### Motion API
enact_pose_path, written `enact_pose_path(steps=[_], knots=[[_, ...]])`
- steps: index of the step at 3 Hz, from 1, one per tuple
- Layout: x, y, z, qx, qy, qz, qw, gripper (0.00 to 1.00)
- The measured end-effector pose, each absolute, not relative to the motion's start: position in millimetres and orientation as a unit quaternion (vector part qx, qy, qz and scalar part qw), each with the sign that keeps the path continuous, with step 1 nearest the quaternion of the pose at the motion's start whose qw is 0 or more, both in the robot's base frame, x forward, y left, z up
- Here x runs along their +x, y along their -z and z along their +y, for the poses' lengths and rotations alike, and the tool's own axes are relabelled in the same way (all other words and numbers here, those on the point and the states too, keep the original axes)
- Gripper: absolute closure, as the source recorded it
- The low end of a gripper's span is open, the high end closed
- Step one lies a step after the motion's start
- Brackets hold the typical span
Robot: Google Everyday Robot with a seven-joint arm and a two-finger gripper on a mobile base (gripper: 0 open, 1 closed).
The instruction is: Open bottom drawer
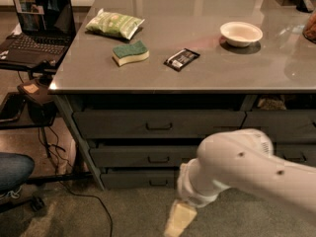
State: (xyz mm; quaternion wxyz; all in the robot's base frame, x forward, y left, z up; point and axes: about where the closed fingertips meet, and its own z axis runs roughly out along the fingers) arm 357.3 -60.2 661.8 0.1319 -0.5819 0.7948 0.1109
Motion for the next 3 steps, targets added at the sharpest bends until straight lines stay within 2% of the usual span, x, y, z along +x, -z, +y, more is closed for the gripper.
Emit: enact_pose_path(steps=[1,2,3], knots=[[347.1,-572.9,-22.7,-0.604,-0.124,0.781,0.099,0.0],[359.0,-558.3,8.0,-0.624,-0.119,0.764,0.115,0.0],[359.4,-559.3,7.8,-0.624,-0.118,0.764,0.116,0.0]])
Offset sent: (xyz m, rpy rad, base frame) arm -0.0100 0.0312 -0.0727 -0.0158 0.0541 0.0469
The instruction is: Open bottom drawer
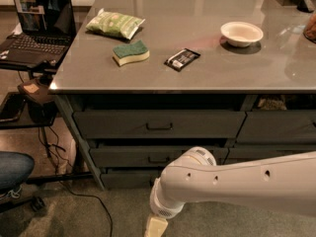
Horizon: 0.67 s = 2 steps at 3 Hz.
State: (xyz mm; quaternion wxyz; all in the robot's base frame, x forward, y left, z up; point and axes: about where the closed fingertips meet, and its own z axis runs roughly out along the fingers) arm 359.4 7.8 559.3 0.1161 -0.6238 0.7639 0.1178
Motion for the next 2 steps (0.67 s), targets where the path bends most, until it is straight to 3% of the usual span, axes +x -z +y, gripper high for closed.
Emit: enact_pose_path(steps=[2], knots=[[379.1,-510.5,-12.8,-0.601,-0.086,0.786,0.119,0.0]])
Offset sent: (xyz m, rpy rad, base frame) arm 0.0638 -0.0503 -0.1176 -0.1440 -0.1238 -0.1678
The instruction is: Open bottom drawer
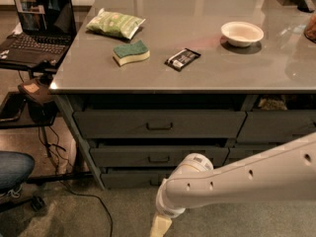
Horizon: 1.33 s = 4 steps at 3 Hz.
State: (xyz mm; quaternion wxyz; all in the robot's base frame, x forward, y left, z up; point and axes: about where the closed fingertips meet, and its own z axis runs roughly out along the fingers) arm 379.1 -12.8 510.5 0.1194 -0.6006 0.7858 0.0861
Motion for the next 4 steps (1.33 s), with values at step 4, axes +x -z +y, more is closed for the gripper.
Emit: enact_pose_path(steps=[4], knots=[[479.5,-438.4,-89.2,-0.532,0.005,0.837,0.127,0.0]])
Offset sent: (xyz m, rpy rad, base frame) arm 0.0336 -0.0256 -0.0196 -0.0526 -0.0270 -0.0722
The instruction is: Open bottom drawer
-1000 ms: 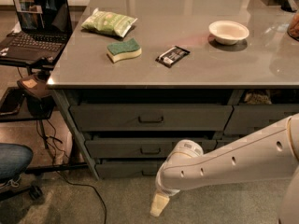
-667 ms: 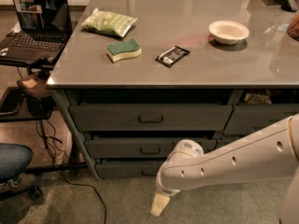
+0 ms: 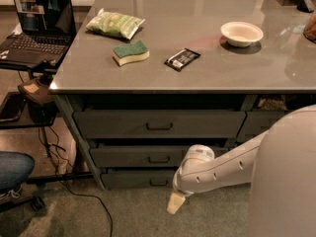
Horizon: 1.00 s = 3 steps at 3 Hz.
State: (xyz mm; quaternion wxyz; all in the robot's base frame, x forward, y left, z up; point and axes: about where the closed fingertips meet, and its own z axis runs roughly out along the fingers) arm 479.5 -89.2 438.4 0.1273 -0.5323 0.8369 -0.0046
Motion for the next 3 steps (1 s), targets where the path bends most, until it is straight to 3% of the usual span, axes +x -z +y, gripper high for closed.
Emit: enact_pose_path(steps=[2,3], knots=[[478.7,-425.4,-93.6,-0.532,-0.021,0.835,0.138,0.0],[471.1,-381.3,-108.1,-0.465,-0.095,0.862,0.179,0.0]])
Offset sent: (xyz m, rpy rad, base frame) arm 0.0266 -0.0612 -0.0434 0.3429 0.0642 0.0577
